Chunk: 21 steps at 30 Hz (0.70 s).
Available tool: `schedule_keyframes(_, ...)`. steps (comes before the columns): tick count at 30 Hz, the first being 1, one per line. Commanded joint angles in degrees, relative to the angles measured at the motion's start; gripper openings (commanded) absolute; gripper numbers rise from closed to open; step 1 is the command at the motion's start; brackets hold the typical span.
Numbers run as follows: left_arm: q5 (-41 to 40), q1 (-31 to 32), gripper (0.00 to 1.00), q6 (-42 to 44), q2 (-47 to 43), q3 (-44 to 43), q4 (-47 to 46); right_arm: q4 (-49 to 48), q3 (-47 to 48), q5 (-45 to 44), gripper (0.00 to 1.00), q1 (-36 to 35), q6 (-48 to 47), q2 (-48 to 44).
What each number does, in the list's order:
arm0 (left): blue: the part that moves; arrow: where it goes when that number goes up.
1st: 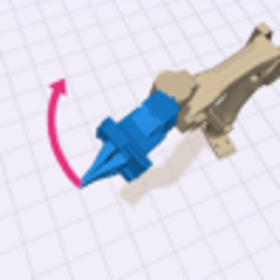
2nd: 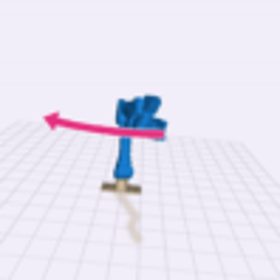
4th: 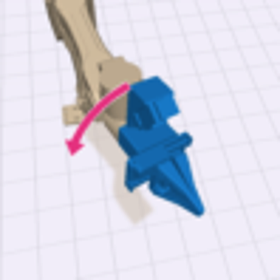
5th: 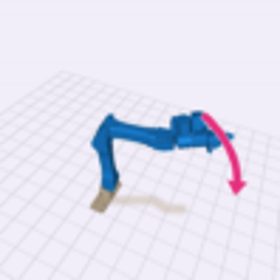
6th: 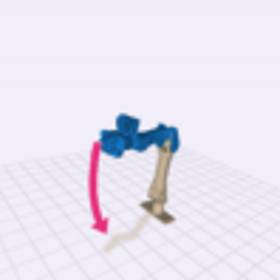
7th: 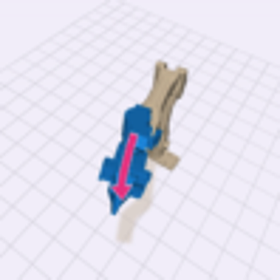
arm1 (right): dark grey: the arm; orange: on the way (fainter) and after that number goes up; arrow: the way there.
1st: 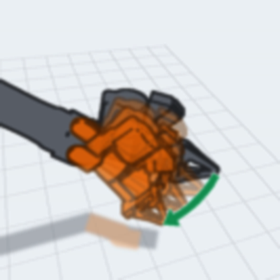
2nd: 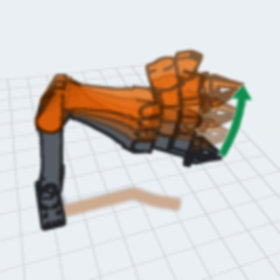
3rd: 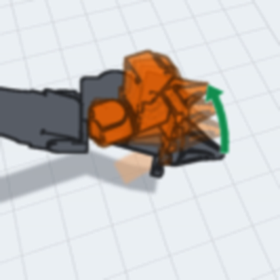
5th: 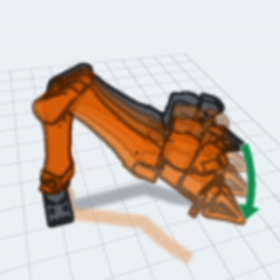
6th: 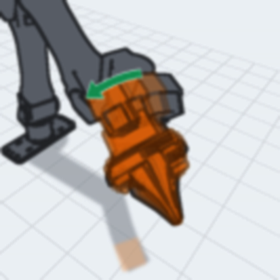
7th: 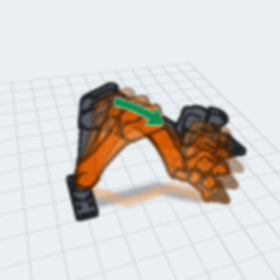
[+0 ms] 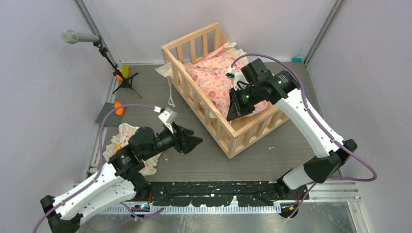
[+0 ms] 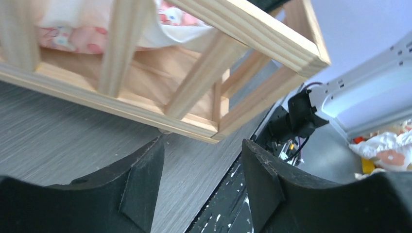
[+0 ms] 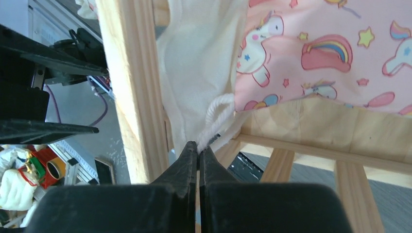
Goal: Set up the pet bed
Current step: Cross the ropes on the bed frame.
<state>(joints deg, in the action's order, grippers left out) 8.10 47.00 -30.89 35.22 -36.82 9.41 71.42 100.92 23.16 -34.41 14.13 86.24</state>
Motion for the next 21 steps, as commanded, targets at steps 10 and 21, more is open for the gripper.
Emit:
schedule_keyframes(10, -38.32, 32.8, 0.59, 16.76, 11.15, 4.25, -28.57, 0.55, -7.04, 3.38, 0.0, 0.09, 0.43, -6.97)
schedule_keyframes(21, -52.67, 37.02, 0.59, 20.46, 18.14, 9.49, -45.79, -5.29, -10.35, 14.25, 0.0, 0.07, 2.52, -5.36)
